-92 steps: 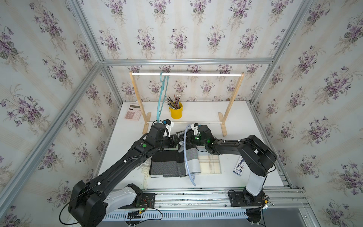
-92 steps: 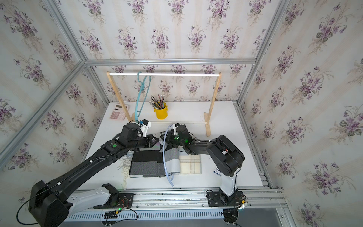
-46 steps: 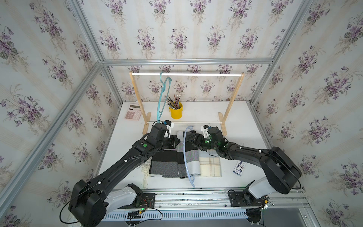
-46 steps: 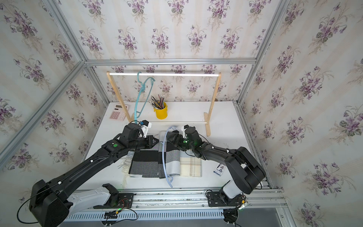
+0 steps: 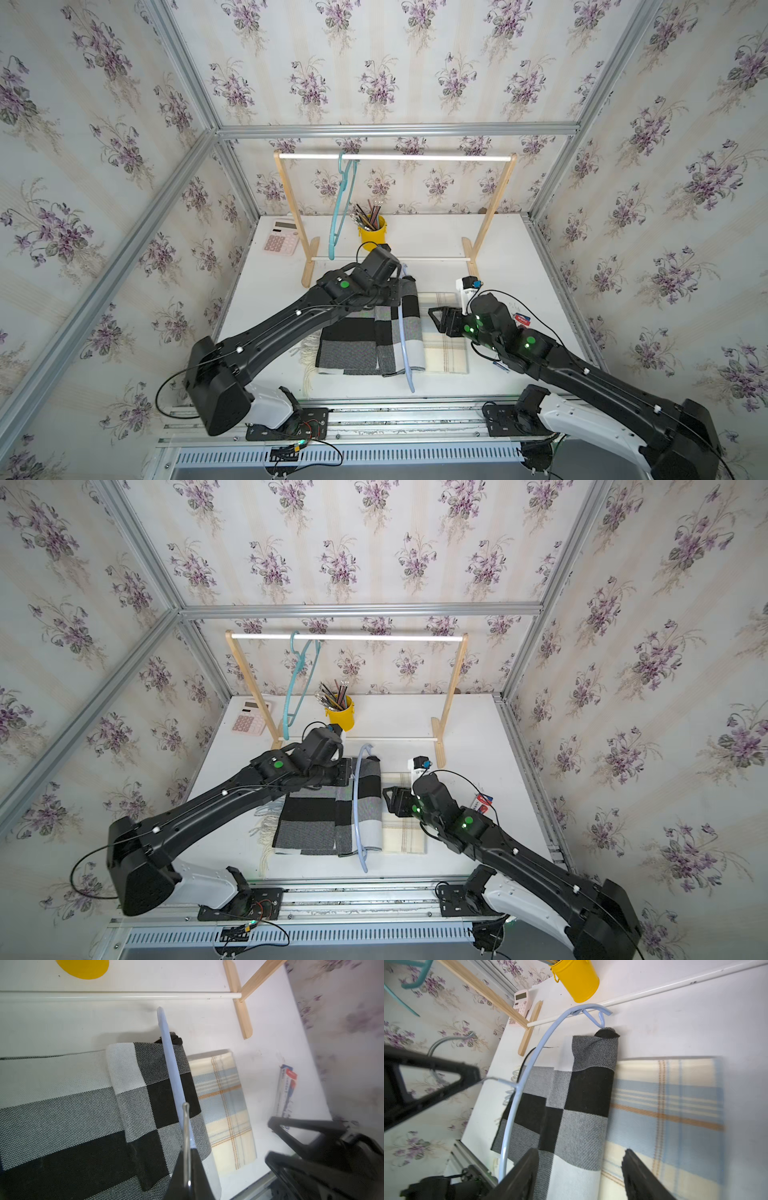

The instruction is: Hang the scarf on the hanger

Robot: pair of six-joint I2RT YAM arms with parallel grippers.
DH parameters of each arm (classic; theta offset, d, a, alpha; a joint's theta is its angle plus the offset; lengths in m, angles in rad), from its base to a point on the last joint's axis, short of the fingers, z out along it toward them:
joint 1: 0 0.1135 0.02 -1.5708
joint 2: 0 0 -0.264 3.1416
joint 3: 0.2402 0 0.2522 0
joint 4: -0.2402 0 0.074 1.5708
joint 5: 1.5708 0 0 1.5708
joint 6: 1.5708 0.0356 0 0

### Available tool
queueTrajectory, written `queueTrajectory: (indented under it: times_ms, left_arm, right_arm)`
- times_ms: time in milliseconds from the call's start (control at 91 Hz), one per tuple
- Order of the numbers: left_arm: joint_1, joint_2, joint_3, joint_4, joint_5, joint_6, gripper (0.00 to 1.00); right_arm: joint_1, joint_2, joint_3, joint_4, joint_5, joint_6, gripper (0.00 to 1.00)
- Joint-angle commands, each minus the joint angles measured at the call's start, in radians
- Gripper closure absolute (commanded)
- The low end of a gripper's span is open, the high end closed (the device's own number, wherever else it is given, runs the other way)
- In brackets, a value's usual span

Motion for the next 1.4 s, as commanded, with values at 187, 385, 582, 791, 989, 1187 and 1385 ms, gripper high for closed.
queueTrajectory:
  times_ms: [187, 385, 582, 791, 989, 1187, 1385]
  left_arm:
    - [-0.099, 0.312, 0.349, -0.301, -0.261, -0.188, 1.00]
    - [-0.129, 0.428, 0.485, -0.355, -0.290, -0.245, 1.00]
    - [-0.132, 0.485, 0.561, -0.412, -0.305, -0.272, 1.00]
    - [-0.132, 0.498, 0.577, -0.419, -0.298, -0.272, 1.00]
    - [-0.132, 0.498, 0.579, -0.416, -0.288, -0.268, 1.00]
    - [-0.132, 0.496, 0.577, -0.411, -0.274, -0.262, 1.00]
    - [-0.135, 0.491, 0.572, -0.402, -0.248, -0.258, 1.00]
  right_arm:
    - [0.298, -0.230, -0.117, 0.003, 0.401, -0.046, 0.34]
    - [0.431, -0.046, -0.116, 0.161, 0.513, -0.090, 0.34]
    - [0.433, 0.145, -0.097, 0.295, 0.631, -0.133, 0.35]
    - [0.413, 0.360, -0.012, 0.355, 0.655, -0.188, 0.35]
    - [0.373, 0.497, 0.040, 0.341, 0.651, -0.171, 0.43]
    - [0.345, 0.524, 0.042, 0.339, 0.652, -0.157, 0.64]
    - [0.315, 0.544, 0.058, 0.313, 0.617, -0.149, 0.87]
